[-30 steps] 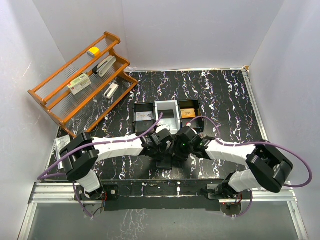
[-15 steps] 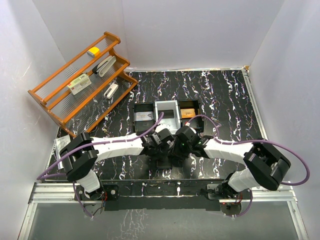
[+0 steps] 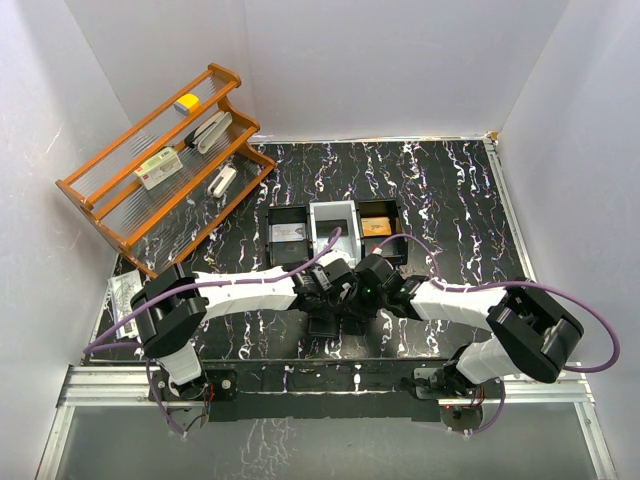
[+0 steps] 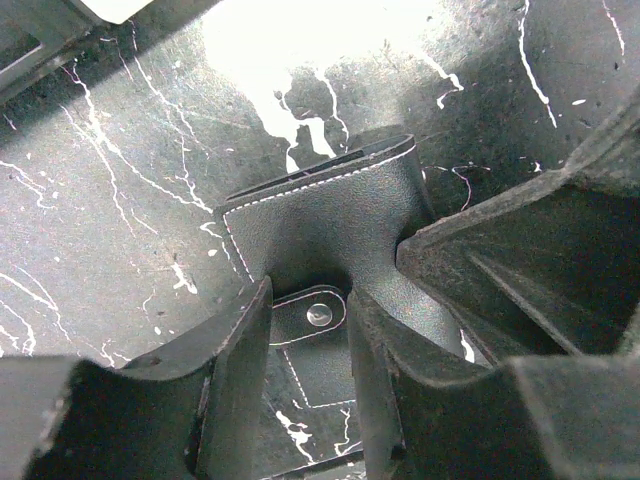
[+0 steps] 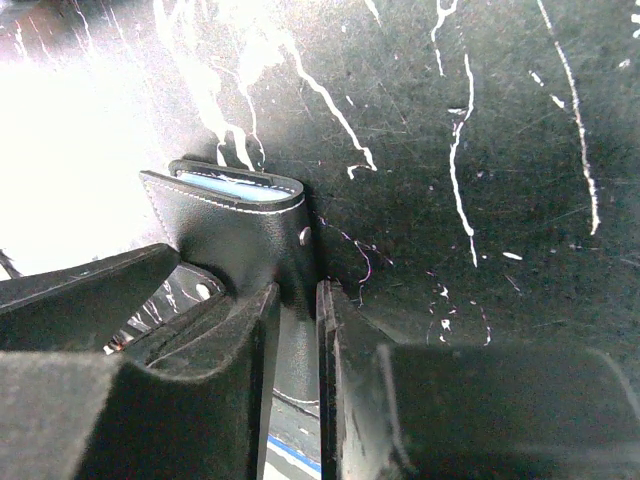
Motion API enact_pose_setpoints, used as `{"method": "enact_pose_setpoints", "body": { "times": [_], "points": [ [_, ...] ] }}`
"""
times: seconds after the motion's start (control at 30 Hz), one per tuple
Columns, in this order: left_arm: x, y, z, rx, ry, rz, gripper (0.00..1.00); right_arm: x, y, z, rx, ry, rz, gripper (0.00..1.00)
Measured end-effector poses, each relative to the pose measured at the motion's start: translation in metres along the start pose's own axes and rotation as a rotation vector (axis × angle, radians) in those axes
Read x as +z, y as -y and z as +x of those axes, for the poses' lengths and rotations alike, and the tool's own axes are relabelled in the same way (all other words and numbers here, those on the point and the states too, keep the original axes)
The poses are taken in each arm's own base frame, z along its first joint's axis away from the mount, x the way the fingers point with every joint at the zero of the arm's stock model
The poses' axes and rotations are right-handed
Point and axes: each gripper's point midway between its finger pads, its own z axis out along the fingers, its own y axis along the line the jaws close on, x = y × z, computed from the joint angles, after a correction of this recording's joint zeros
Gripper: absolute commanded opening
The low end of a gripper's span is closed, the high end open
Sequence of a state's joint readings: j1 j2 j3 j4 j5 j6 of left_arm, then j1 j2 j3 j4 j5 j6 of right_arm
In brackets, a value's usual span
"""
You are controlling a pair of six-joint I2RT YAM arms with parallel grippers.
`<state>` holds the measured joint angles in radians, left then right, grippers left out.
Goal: Take the credit cards out of the card holder
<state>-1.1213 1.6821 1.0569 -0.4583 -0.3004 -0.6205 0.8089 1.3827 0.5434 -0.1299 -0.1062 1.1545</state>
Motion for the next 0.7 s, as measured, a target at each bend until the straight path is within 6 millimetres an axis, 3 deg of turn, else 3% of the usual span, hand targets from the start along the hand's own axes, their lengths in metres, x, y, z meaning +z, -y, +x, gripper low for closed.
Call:
{"method": "enact_pose_setpoints", "body": {
  "times": [0.2, 0.47, 0.7],
  "points": [
    [0.0032, -0.0004, 0.0009, 0.027, -0.009, -0.007, 0.30, -0.0003, 0.0000, -0.0004, 0.008, -0.005, -0.004, 0.13],
    [0.0040, 0.0019, -0.0018, 0.043, 0.002, 0.005, 0.02, -0.0005, 0.0004, -0.0005, 0.012, -0.009, -0.004, 0.13],
    [0.0026, 0.0015, -0.0006, 0.017, 0.025, 0.021, 0.00, -0.0006, 0.0003, -0.0004, 0.013, -0.010, -0.005, 0.14]
  ]
}}
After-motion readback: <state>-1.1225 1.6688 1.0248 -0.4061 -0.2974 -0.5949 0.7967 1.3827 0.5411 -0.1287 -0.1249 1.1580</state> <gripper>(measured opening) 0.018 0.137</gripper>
